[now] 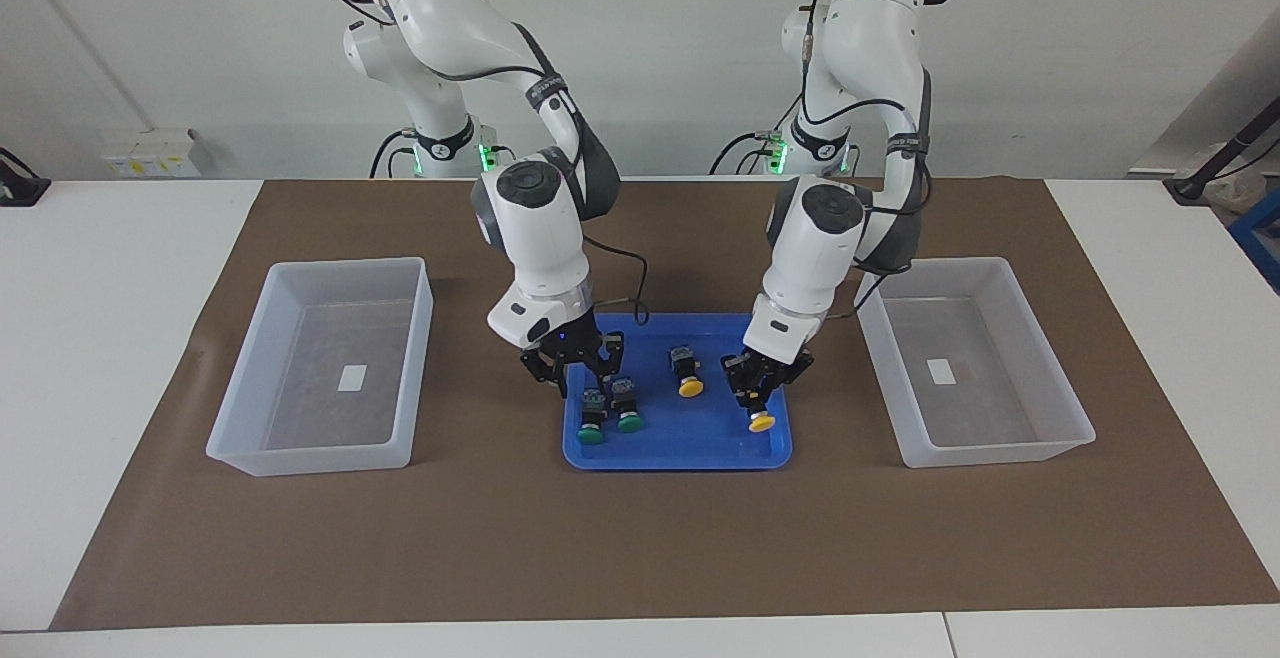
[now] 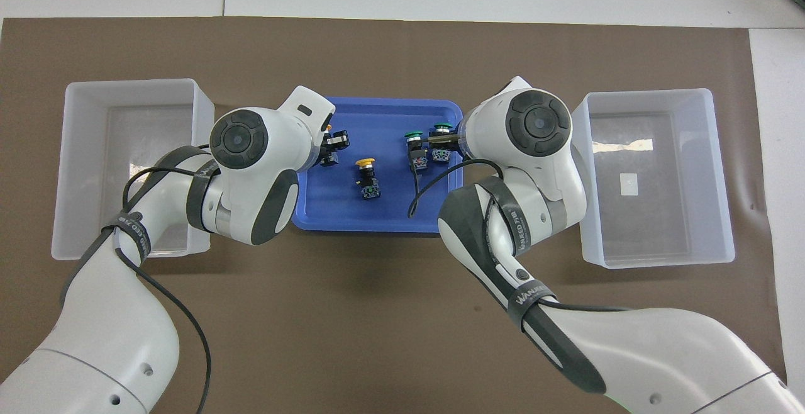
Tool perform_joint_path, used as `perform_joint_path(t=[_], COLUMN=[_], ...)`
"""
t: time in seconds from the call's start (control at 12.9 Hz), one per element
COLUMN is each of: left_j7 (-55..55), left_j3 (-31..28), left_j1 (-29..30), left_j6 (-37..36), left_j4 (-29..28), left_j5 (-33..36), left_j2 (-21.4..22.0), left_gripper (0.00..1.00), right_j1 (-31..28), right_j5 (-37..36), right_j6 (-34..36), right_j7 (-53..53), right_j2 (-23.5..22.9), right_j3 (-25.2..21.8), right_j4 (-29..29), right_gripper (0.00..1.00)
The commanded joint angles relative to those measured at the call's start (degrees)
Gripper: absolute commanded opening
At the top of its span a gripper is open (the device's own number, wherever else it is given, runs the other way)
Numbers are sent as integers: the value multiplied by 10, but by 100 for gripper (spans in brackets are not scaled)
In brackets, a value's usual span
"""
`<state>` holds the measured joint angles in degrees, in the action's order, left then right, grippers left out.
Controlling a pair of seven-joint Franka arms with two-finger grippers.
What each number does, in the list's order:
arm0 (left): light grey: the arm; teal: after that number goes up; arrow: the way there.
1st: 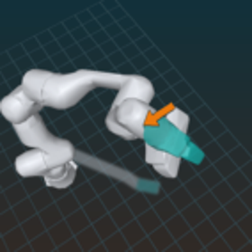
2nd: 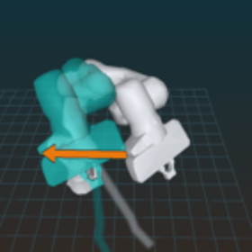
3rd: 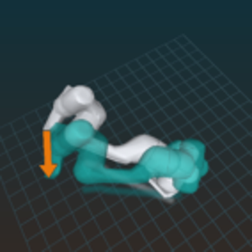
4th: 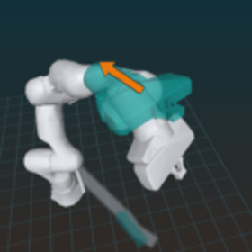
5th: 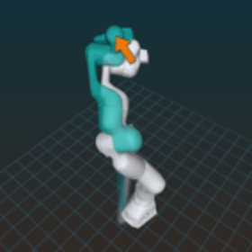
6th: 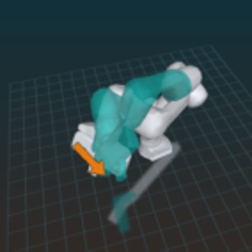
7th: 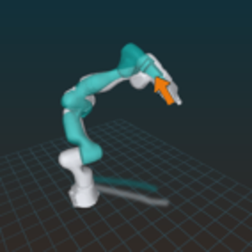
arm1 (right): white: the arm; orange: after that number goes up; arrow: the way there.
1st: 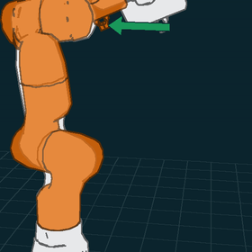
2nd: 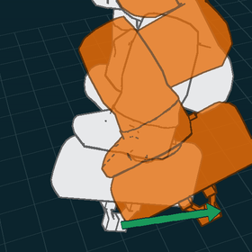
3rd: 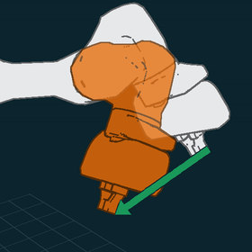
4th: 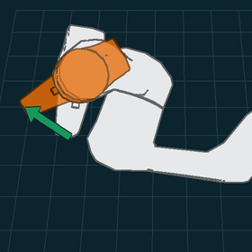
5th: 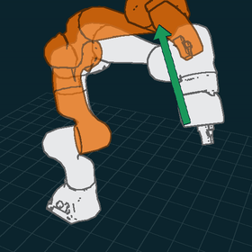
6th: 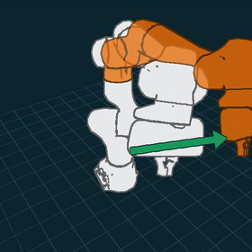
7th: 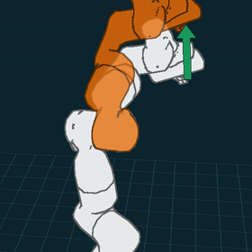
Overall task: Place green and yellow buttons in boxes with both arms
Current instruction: 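Grasp the yellow button with the left gripper while the right gripper reaches the tray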
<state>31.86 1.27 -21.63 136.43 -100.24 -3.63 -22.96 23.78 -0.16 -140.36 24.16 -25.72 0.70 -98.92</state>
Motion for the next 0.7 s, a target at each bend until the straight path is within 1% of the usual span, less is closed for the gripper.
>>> perform_joint_path(t=[0.0, 0.08, 0.16, 0.23, 0.31, 0.47, 0.62], left_j7=[-9, -21, -50, -91, -136, -221, -283], left_j3=[2, 2, 3, 5, 6, 7, 1], left_j1=[53, 73, 96, 121, 147, 185, 203], left_j6=[-83, -112, -141, -170, -196, -222, -223], left_j4=[52, 67, 79, 91, 98, 98, 81], left_j5=[0, 1, 1, -1, -2, -6, -9], left_j2=[13, 20, 27, 28, 32, 39, 48], left_gripper=[0, 0, 0, 0, 0, 0, 0], right_j1=[3, 4, 4, 4, 6, 7, 7], right_j5=[3, 3, 3, 3, 2, 3, 3], right_j6=[-18, -28, -59, -76, -80, -80, -81], right_j7=[9, 10, 12, 13, 11, 11, 12], right_j2=[-18, -21, -27, -28, -28, -28, -28], right_j3=[3, 3, 3, 4, 3, 3, 3], right_j4=[2, 0, -10, -21, -32, -33, -36], right_gripper=[54, 54, 54, 54, 54, 54, 53])
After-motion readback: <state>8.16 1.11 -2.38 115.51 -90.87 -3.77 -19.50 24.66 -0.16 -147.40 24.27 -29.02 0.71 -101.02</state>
